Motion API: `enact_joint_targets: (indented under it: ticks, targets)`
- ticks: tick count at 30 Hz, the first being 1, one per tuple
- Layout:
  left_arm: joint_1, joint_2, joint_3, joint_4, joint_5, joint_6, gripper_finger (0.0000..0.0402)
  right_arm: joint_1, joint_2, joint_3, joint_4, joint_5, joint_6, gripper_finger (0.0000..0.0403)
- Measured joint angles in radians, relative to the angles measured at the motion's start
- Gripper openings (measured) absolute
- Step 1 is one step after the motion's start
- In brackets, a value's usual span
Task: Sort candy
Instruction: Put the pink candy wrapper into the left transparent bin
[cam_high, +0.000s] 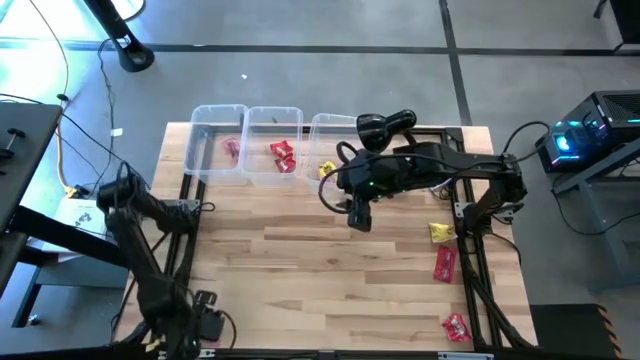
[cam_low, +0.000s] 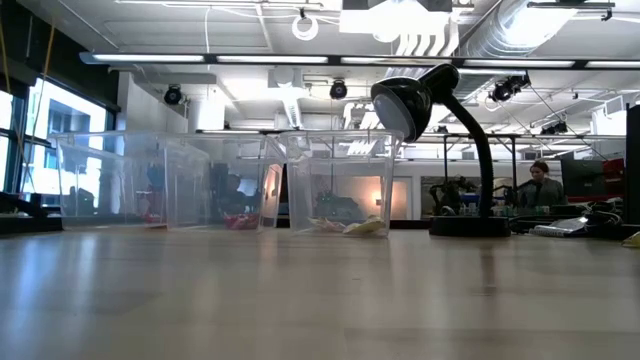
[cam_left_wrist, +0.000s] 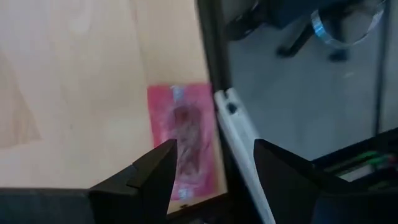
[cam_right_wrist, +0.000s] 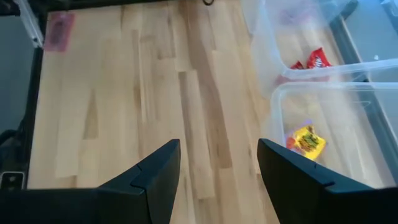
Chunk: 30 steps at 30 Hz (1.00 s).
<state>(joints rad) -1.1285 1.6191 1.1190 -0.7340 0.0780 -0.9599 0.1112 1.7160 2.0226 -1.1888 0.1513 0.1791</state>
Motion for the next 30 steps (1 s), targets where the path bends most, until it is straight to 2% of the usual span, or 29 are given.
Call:
enact_joint_targets:
  ticks: [5,12,23,26,29,30]
  targets:
    - [-0.003,0.075,0.000,-0.026,-0.001,-0.036,0.0205,-0.006,0.000,-0.003,0.026,0.004,-0.003,0.0209]
    - [-0.009,0.149,0.001,0.037,0.008,-0.109,0.0204,-0.007,0.000,-0.003,0.032,0.005,0.001,0.0209]
    - [0.005,0.279,0.007,0.057,0.103,-0.156,0.0196,-0.007,0.000,-0.003,0.048,0.056,-0.004,0.0209]
    - [0.021,0.281,0.007,0.018,0.107,-0.165,0.0145,-0.007,0.000,-0.003,0.048,0.056,-0.004,0.0209]
    - [0.040,0.277,0.007,-0.018,0.105,-0.160,0.0047,-0.007,0.000,-0.003,0.048,0.056,-0.004,0.0209]
    - [0.047,0.273,0.006,-0.025,0.093,-0.156,0.0026,-0.007,0.000,-0.003,0.047,0.056,-0.004,0.0209]
